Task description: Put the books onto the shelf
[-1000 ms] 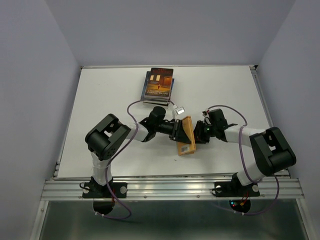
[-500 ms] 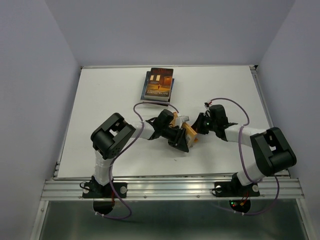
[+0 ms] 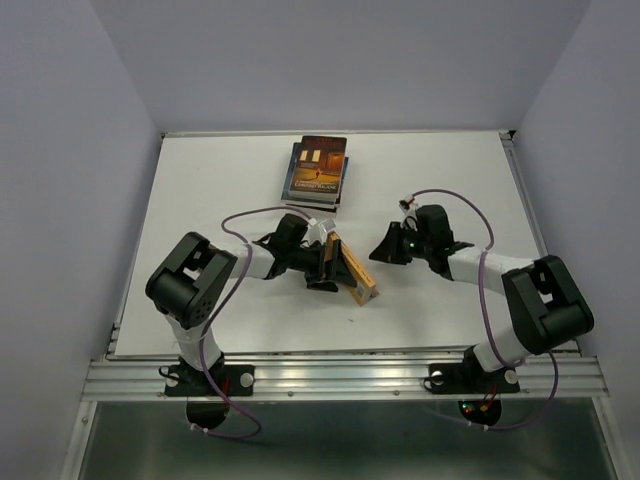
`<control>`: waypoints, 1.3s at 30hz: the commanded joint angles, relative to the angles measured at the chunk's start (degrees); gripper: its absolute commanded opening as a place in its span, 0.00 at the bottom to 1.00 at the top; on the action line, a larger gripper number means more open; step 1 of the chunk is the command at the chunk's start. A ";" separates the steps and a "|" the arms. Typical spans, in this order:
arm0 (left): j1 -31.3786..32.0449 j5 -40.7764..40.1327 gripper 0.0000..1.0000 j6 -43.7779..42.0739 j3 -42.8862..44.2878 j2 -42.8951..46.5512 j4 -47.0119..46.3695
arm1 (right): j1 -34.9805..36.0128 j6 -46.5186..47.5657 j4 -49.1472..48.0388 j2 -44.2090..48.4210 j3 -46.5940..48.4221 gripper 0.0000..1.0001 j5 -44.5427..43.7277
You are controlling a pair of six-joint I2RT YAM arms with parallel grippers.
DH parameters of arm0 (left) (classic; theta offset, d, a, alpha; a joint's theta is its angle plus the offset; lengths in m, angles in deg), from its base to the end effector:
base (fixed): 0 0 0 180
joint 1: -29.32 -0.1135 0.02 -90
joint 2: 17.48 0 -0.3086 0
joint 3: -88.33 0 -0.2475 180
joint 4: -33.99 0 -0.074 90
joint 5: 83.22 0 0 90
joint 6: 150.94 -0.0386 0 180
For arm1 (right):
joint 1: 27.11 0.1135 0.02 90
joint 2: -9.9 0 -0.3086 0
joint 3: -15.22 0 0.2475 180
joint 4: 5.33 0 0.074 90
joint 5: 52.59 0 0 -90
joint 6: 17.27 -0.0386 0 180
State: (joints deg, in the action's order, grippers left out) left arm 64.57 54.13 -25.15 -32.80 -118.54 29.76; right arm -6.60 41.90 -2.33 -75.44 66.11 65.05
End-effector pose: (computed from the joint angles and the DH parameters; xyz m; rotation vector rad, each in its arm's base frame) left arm 0.2625 -0.2203 0.1885 0.5042 2.4110 -1.5426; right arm 0.2606 0.1166 0.2153 -0.0719 2.3334 1.0094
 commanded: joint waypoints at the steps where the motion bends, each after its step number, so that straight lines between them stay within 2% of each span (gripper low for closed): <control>1: -2.55 0.64 0.99 4.20 -3.62 2.53 -4.85 | 2.25 0.86 -4.53 -3.16 2.77 0.17 2.68; 4: -2.55 0.90 0.99 5.07 -3.53 3.14 -5.12 | 4.53 1.12 -4.62 -5.36 4.09 0.17 2.68; 9: -2.72 -3.84 0.99 7.80 -5.46 12.28 -5.82 | 6.38 2.00 -3.92 -4.84 5.32 0.17 1.02; 15: -2.81 -8.40 0.99 8.94 -2.04 15.36 1.29 | 7.61 3.67 -0.66 -3.08 6.29 0.18 -2.50; 21: -2.73 -13.86 0.99 6.93 2.70 12.64 10.43 | 11.12 6.04 -1.01 -1.85 6.03 0.18 -2.59; 25: -2.72 -14.05 0.99 7.98 3.59 10.44 8.61 | 13.41 12.10 0.04 -0.44 5.33 0.18 -1.09; 31: -2.72 -14.39 0.99 8.77 4.29 7.28 8.24 | 14.03 11.85 0.22 -0.09 5.50 0.18 -1.44; 32: -2.72 -13.87 0.95 8.86 4.38 6.15 8.07 | 14.03 11.67 0.04 -0.09 5.68 0.18 -1.53; 34: -2.72 -13.34 0.78 9.03 4.47 5.61 7.80 | 14.03 10.45 0.22 -0.18 5.85 0.18 -2.85; 35: -2.72 -13.69 0.57 9.03 4.55 6.04 8.15 | 14.03 9.92 0.30 -0.35 5.77 0.18 -5.29; 36: -2.72 -14.39 0.46 8.95 4.56 6.39 8.85 | 14.03 9.74 0.65 -0.44 5.77 0.18 -6.44; 37: -2.72 -15.18 0.28 8.34 4.82 7.09 10.68 | 14.03 8.34 1.61 -0.44 5.59 0.18 -9.50; 39: -2.81 -18.25 0.12 7.81 4.91 9.46 12.71 | 14.03 7.54 2.50 -0.27 5.59 0.18 -11.98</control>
State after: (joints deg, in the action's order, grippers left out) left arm 61.86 39.36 -16.05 -30.38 -113.34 39.99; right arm 7.15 51.30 -0.65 -77.19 70.35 59.94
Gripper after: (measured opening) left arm 0.303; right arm 0.181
